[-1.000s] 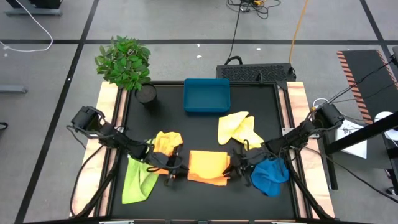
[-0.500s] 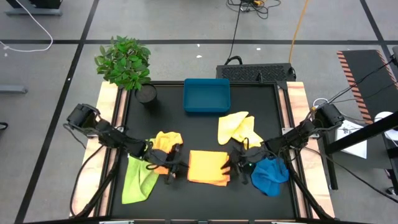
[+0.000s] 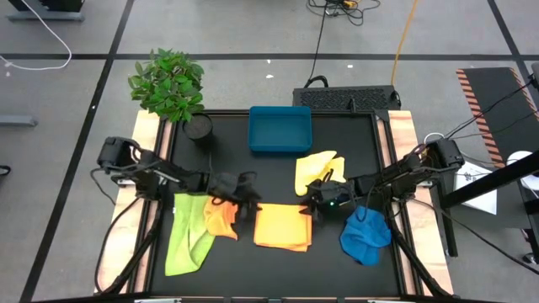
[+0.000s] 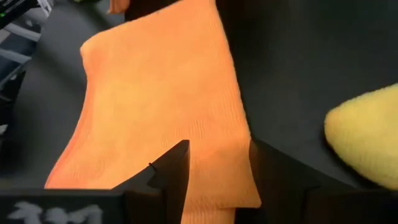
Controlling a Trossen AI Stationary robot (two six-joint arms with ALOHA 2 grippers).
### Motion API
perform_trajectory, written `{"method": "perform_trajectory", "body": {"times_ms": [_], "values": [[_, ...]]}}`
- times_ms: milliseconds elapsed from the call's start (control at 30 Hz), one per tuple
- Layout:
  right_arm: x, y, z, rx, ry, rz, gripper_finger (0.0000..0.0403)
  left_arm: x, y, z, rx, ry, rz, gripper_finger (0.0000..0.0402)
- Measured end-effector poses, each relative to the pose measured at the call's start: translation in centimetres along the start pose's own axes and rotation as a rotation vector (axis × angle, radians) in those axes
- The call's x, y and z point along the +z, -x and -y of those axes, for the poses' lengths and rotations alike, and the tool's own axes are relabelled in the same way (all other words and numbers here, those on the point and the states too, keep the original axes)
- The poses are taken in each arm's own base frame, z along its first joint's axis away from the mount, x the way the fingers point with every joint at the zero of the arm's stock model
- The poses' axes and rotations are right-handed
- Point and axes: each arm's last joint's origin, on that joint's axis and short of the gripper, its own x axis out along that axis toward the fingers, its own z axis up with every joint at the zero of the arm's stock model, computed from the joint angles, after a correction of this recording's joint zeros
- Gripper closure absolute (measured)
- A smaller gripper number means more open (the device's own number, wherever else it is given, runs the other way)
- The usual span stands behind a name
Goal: Fold microfiber towels
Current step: Put the right orange microfiber towel into the blue blue bin
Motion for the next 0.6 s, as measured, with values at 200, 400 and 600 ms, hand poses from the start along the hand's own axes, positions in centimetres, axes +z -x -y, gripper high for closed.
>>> {"method": "perform_trajectory", "body": {"times_ms": [200, 400, 600], "values": [[0.0, 0.0, 0.0, 0.045, -0.033, -0.035, 0.0226, -0.4, -0.5, -2.7, -0.026, 0.124, -0.072, 0.0147], [-0.3, 0.0, 0.2, 0.026, -0.039, -0.061, 0.0225, -1.3, -2.1, -4.0, -0.011, 0.179, -0.128, 0.0147], [-0.8, 0.1, 0.5, -0.009, -0.076, -0.105, 0.0225, -0.7, -4.3, -4.0, -0.062, 0.18, -0.155, 0.0147]]}}
